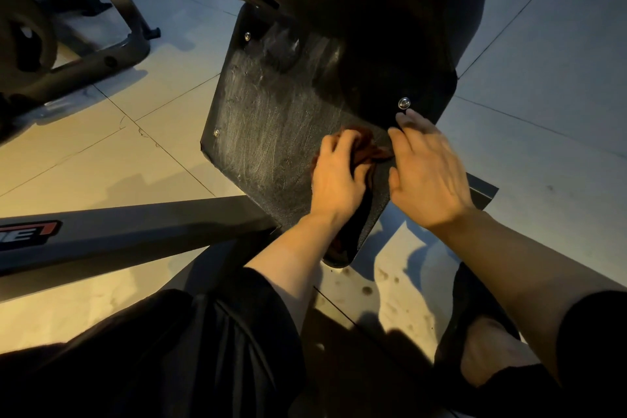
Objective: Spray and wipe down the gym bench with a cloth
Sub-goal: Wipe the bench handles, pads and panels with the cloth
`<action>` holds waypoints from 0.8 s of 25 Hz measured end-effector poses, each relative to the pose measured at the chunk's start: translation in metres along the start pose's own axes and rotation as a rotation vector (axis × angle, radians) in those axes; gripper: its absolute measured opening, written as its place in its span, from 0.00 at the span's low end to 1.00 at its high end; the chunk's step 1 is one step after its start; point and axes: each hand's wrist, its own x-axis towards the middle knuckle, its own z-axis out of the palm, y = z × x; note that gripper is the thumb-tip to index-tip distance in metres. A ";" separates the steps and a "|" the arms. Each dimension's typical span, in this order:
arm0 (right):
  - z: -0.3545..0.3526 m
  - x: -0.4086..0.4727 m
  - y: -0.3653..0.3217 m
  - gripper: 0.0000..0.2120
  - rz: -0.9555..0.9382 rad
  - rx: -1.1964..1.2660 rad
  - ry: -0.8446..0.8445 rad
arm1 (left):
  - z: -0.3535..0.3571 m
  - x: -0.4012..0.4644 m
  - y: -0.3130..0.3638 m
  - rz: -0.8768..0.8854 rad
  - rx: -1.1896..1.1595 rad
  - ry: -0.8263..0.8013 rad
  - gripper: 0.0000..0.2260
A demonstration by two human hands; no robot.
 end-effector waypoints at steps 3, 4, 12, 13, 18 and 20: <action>0.001 0.006 -0.004 0.23 0.024 0.016 0.009 | -0.008 0.013 -0.010 -0.333 -0.018 0.163 0.22; 0.001 0.006 -0.005 0.23 0.020 0.010 0.012 | -0.008 0.009 -0.009 -0.273 -0.004 0.169 0.22; 0.003 0.029 -0.013 0.28 -0.030 0.010 0.044 | -0.020 0.045 -0.018 -0.008 0.197 0.032 0.27; 0.003 0.036 -0.014 0.29 -0.030 -0.001 0.051 | -0.025 0.055 -0.011 -0.040 0.208 0.040 0.28; 0.009 0.061 -0.016 0.29 0.089 0.060 0.105 | -0.030 0.080 -0.011 0.501 0.370 -0.153 0.22; 0.018 0.064 -0.015 0.31 0.071 0.036 0.109 | -0.037 0.100 -0.032 0.285 0.418 -0.003 0.20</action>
